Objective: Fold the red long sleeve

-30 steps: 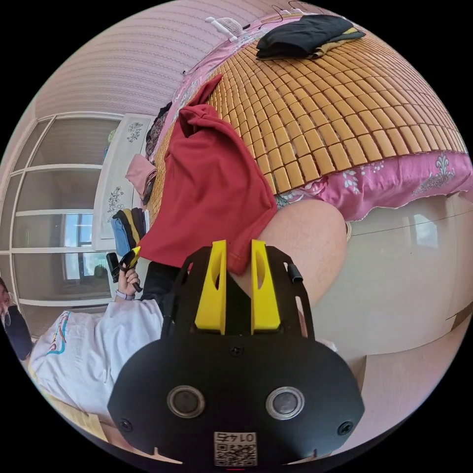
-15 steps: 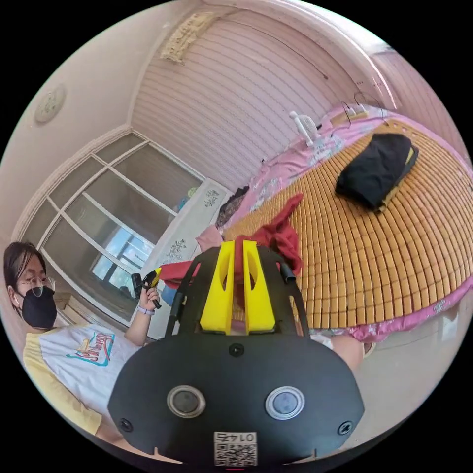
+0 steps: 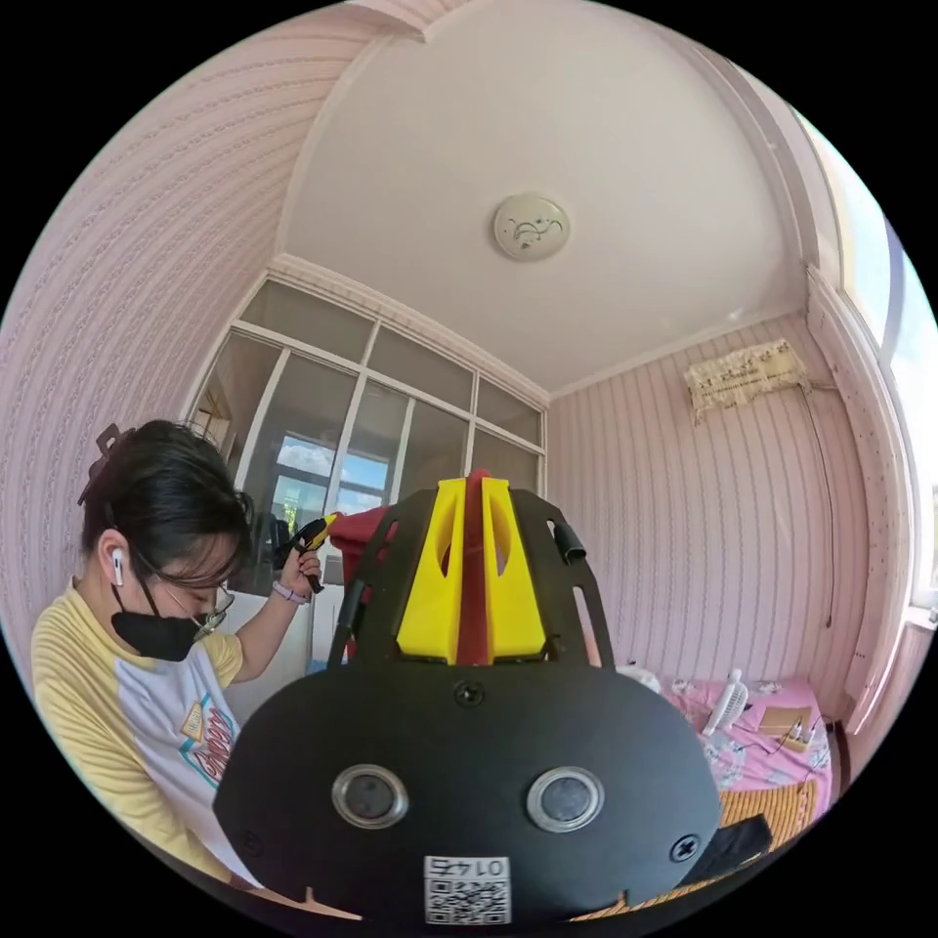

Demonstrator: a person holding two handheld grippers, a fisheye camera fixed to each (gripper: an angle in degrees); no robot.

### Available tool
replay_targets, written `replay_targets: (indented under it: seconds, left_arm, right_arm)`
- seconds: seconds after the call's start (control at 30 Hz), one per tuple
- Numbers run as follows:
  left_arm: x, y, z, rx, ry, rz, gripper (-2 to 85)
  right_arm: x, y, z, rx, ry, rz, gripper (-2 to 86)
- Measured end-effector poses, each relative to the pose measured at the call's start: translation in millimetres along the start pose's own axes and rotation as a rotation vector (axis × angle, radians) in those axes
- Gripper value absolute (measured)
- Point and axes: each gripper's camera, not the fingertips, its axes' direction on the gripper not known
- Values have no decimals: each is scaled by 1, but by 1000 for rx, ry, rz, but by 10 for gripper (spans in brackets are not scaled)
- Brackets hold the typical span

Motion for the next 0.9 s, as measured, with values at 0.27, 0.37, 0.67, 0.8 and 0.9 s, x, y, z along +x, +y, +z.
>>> replay_targets:
  seconds: [0.27, 0.37, 0.67, 0.8, 0.9]
  left_arm:
    - [-46, 12, 30, -222, -210, -74, 6]
    - [-112, 60, 82, -466, -383, -169, 4]
    - [-162, -5, 155, -279, -392, -172, 4]
    - [-178, 31, 146, -287, -316, -171, 8]
    - [-198, 115, 141, -484, -335, -213, 12]
  right_arm:
    - [34, 23, 77, -269, 46, 126, 17]
    - [94, 88, 128, -424, 174, 287, 16]
    - [126, 24, 211, -233, 399, 144, 17]
    - [134, 71, 203, -223, 372, 103, 18]
    - [155, 154, 193, -359, 318, 214, 19]
